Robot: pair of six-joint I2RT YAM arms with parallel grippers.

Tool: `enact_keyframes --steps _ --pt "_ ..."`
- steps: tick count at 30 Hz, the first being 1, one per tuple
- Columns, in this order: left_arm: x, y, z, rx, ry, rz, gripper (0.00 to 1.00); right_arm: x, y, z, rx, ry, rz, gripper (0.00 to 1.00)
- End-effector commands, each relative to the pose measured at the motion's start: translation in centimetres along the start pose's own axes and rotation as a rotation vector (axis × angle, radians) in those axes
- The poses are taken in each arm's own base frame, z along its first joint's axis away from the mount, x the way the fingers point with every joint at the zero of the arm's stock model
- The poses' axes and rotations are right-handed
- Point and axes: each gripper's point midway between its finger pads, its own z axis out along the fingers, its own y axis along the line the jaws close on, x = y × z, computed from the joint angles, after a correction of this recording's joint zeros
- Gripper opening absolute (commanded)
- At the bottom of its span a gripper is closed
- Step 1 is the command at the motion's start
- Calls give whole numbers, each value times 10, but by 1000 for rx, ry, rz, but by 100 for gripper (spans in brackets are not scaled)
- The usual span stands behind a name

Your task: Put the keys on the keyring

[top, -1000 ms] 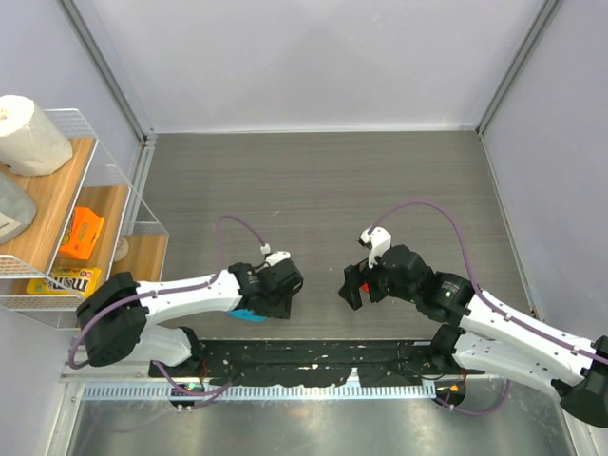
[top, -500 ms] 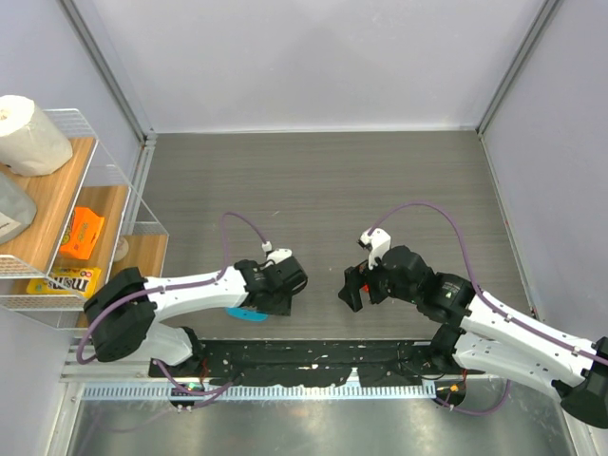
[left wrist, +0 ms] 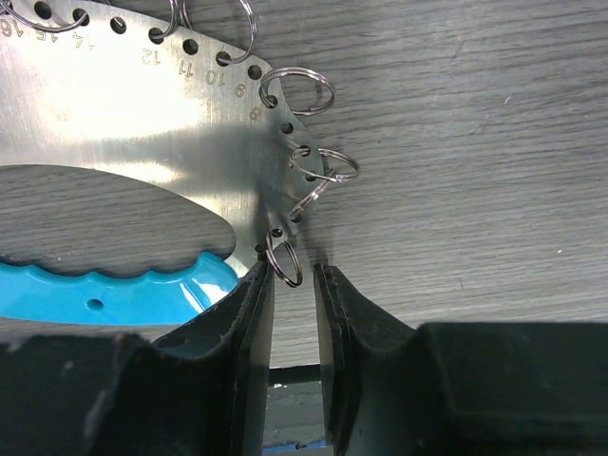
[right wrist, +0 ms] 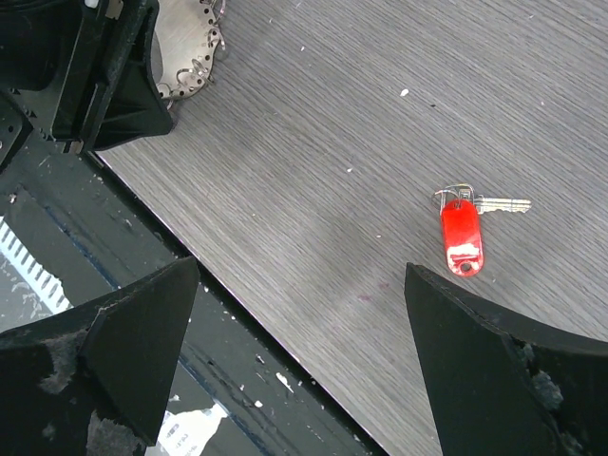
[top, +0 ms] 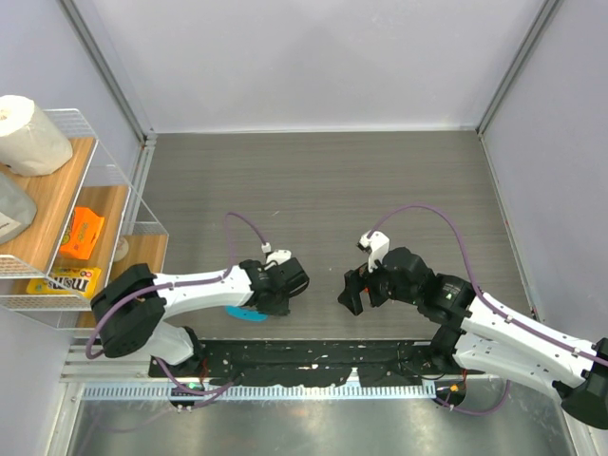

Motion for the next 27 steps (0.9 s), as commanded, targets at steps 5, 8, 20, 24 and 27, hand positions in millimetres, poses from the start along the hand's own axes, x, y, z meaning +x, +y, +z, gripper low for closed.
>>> enact_keyframes --steps 5,8,20,24,27 --pt "-7 7 6 -39 -24 -27 25 -8 9 0 -43 -34 -13 96" --pt "-6 10 8 -45 -20 -33 22 -8 10 0 -47 -31 -13 96" --pt "7 32 7 -43 -26 -42 0 -8 11 3 -55 -23 -16 96" --pt "10 33 -5 12 -48 -16 0 -11 14 5 -68 -21 -20 96" --pt "8 35 -25 45 -94 28 0 -15 17 5 -76 -22 -24 96"
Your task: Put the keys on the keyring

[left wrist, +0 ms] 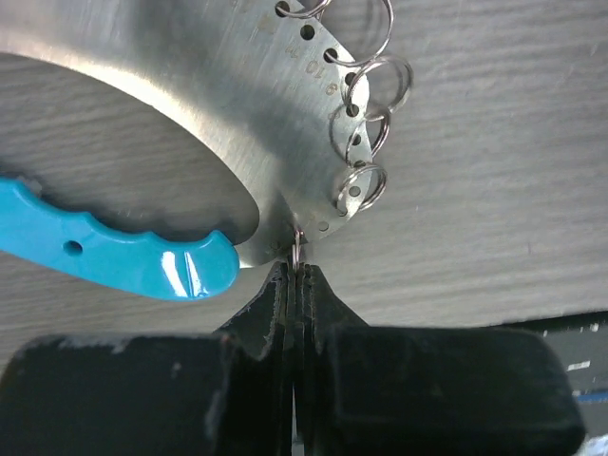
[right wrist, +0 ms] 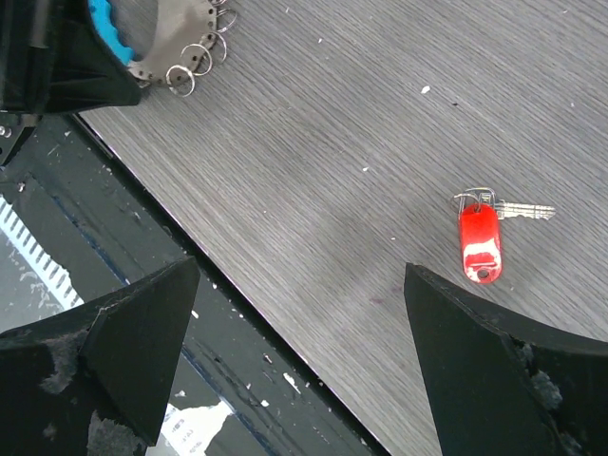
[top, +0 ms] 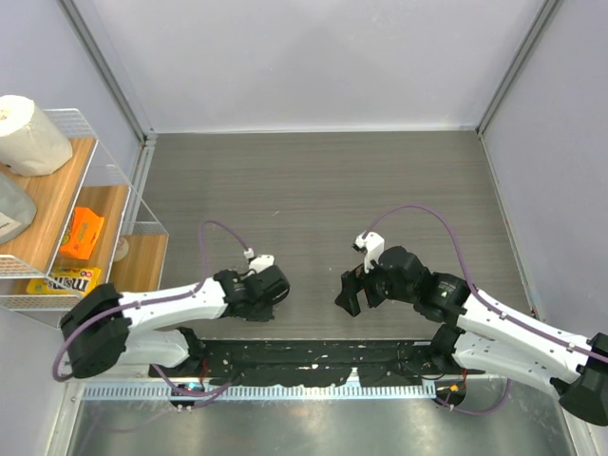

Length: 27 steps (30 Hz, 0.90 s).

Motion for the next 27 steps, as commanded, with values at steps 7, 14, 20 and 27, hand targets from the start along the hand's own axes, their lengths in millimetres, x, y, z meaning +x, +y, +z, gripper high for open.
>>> enact_keyframes --steps 7,14,20,27 --pt "-15 -4 -71 202 -159 149 0 -37 19 -8 -58 -78 -45 96" --pt "-17 -19 -120 416 -231 277 0 -60 36 -21 -110 -101 -103 96" --pt "-11 -38 -154 597 -251 387 0 -69 65 -40 -246 -89 -180 96" --pt "-9 -57 -189 783 -323 521 0 -68 93 -64 -395 -110 -239 90"
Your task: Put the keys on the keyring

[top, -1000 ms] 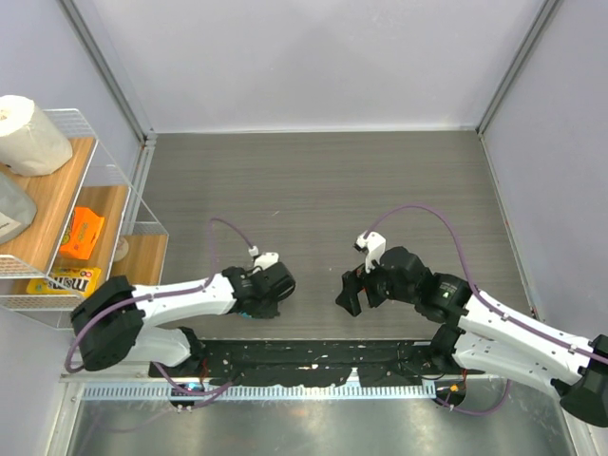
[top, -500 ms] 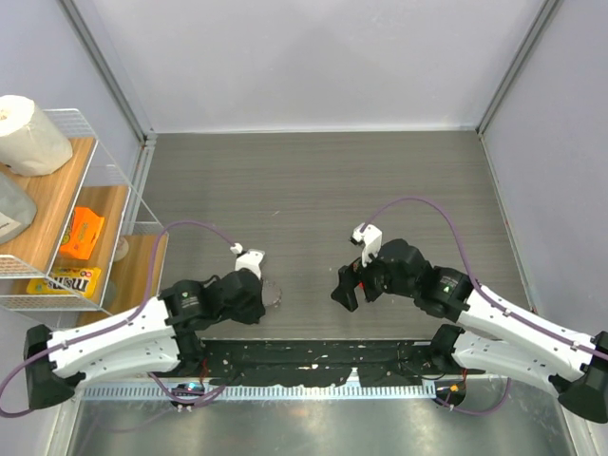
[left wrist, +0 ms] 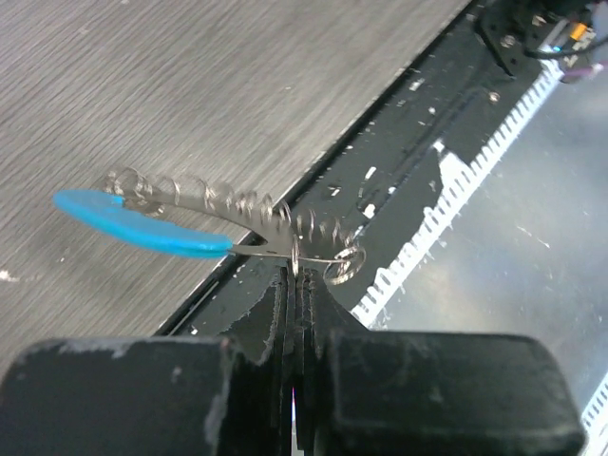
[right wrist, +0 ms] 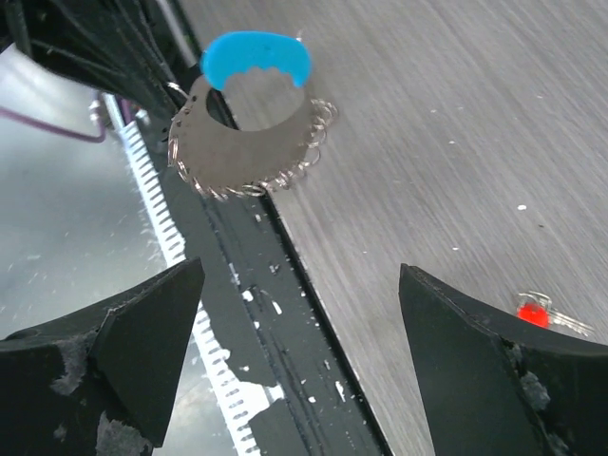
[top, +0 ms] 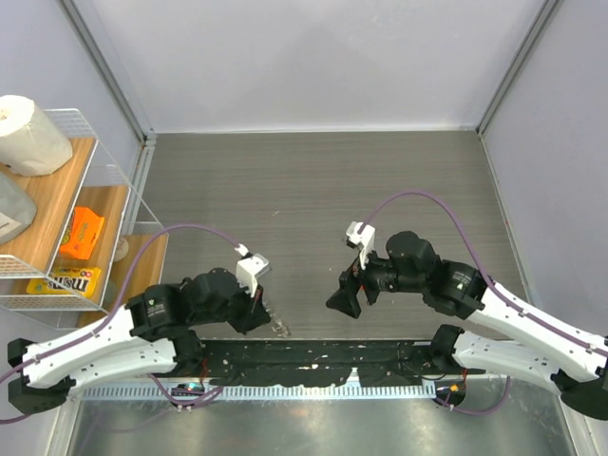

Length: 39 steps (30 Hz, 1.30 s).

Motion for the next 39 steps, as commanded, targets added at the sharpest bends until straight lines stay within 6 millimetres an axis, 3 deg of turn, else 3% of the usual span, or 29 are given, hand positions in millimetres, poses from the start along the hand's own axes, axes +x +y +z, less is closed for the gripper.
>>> enact_keyframes --steps 1,6,9,13,16,19,21,25,30,35,37,39 --pt "-24 -39 -20 216 -101 139 0 -15 32 -19 -143 -39 -68 89" --pt "-28 -60 -28 349 -154 220 0 -17 58 -35 -271 -69 -104 86" --pt "-34 -68 -33 396 -200 255 0 -16 55 -39 -249 -72 -97 81" --pt "-43 -76 -39 442 -262 296 0 -18 23 -35 -50 -71 -28 79" --pt "-48 -82 -42 473 -297 326 0 -8 -12 -33 147 -58 45 79" --pt "-53 -87 -45 498 -330 357 0 16 -53 -30 379 -20 151 79" --pt "-57 -88 -45 500 -352 384 0 36 -68 -24 457 26 197 79" --pt "-68 -93 -48 509 -412 438 0 65 -89 -11 561 77 260 76" --pt "-78 -97 -55 517 -463 483 0 85 -104 5 627 123 287 69" --pt "-77 -102 -59 550 -474 507 0 87 -118 26 660 174 244 66" --pt "-76 -103 -58 556 -468 509 0 92 -126 35 679 195 266 58" --pt "-75 -102 -59 557 -465 511 0 97 -131 45 697 209 302 55"
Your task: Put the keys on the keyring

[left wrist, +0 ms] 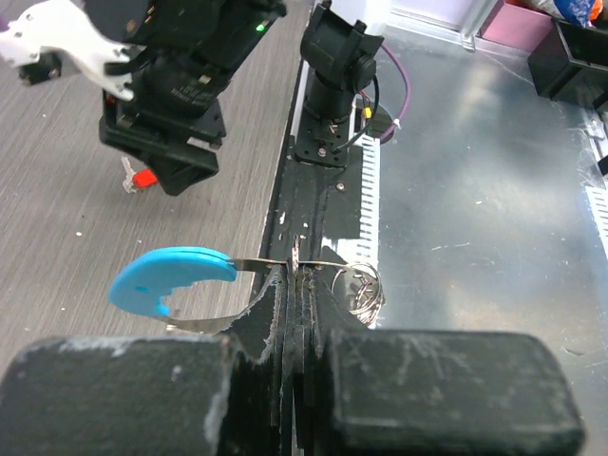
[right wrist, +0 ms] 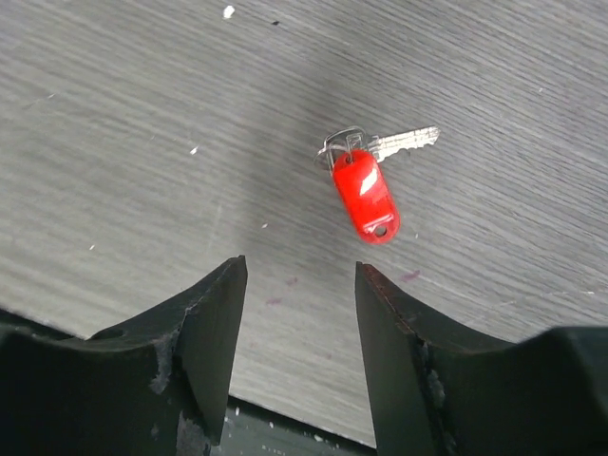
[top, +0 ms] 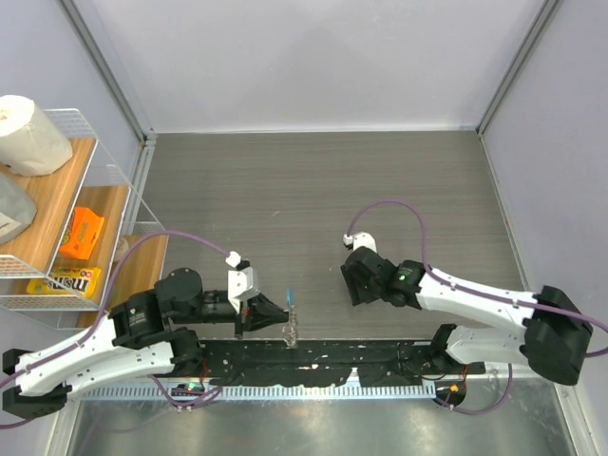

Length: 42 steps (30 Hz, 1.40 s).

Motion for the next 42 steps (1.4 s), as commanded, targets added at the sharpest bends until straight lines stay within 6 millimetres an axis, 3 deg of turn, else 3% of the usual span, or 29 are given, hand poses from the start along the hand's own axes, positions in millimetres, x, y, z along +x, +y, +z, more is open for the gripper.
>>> enact_keyframes --steps 1,6,18,42 --pt "-26 -11 -2 52 -96 61 0 -27 8 19 23 -58 81 54" --pt "-25 -10 -7 43 -115 76 0 -35 13 34 46 -83 180 48" --pt "-27 -16 -12 68 -132 73 0 -50 -2 48 179 -152 278 38" --pt "-29 -20 -14 91 -135 85 0 -23 -10 58 244 -81 328 33"
